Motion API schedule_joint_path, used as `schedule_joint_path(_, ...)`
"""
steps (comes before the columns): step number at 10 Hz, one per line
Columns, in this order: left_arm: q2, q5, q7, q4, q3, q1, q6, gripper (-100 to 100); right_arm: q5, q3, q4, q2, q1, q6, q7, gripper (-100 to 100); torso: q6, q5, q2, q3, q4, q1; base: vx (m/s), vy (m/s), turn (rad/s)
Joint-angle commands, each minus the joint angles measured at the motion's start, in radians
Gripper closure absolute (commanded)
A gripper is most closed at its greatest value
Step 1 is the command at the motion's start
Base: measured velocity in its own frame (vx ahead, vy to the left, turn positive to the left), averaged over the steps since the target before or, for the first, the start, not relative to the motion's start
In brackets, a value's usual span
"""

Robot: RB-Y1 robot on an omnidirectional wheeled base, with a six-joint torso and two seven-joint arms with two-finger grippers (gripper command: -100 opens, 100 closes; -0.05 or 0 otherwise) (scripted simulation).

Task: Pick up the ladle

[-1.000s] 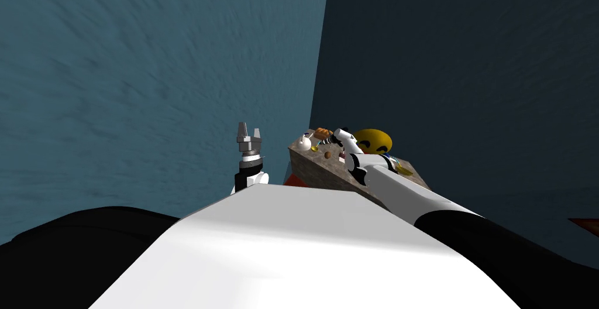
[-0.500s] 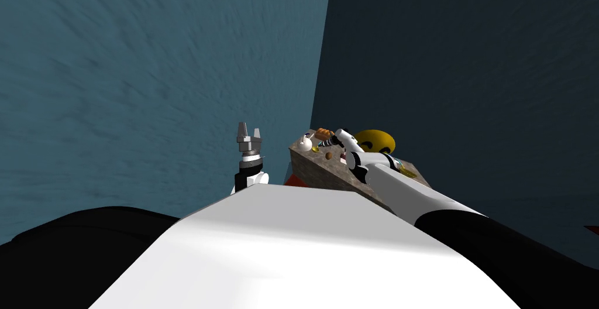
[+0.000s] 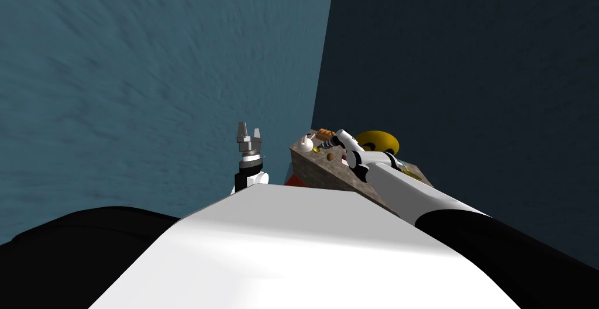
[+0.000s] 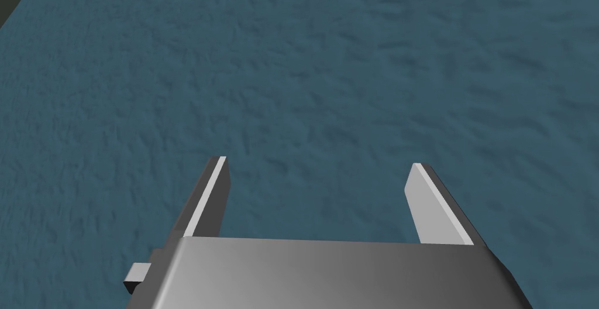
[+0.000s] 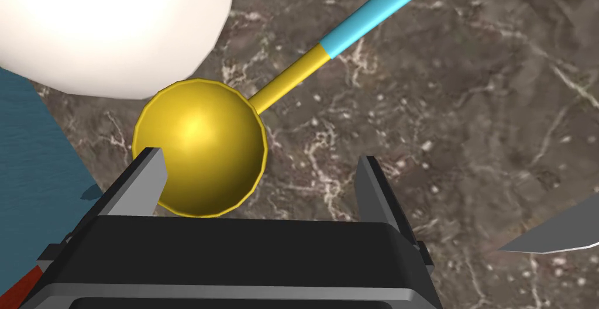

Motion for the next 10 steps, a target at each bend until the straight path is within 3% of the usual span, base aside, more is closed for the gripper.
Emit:
schedule_joint_path(1, 0.000, 0.000, 0.000, 0.000, 0.000, 0.000, 0.000, 0, -0.010, -0.003, 0.046, -0.006, -0.018, -0.003, 0.011, -100, 0.000, 0.000, 0.000, 0.000, 0.000, 0.000, 0.009, 0.005, 0.010)
schedule_joint_path(3, 0.000, 0.000, 0.000, 0.000, 0.000, 0.000, 0.000, 0, -0.009, -0.002, 0.040, -0.005, -0.016, 0.000, 0.007, -100, 0.000, 0.000, 0.001, 0.000, 0.000, 0.000, 0.000, 0.000, 0.000)
schedule_joint_path(4, 0.000, 0.000, 0.000, 0.000, 0.000, 0.000, 0.000, 0, -0.009, -0.003, 0.042, -0.006, -0.017, -0.001, 0.009, 0, 0.000, 0.000, 0.001, 0.001, 0.000, -0.001, 0.000, 0.000, 0.000)
schedule_joint_path(5, 0.000, 0.000, 0.000, 0.000, 0.000, 0.000, 0.000, 0, -0.019, -0.017, 0.048, -0.028, 0.010, -0.005, 0.043, -100, 0.000, 0.000, 0.001, 0.001, 0.000, -0.001, 0.033, 0.062, 0.073)
schedule_joint_path(10, 0.000, 0.000, 0.000, 0.000, 0.000, 0.000, 0.000, 0, -0.026, -0.029, 0.052, -0.044, 0.029, -0.008, 0.068, -100, 0.000, 0.001, 0.000, 0.000, 0.000, 0.002, 0.022, 0.050, 0.018)
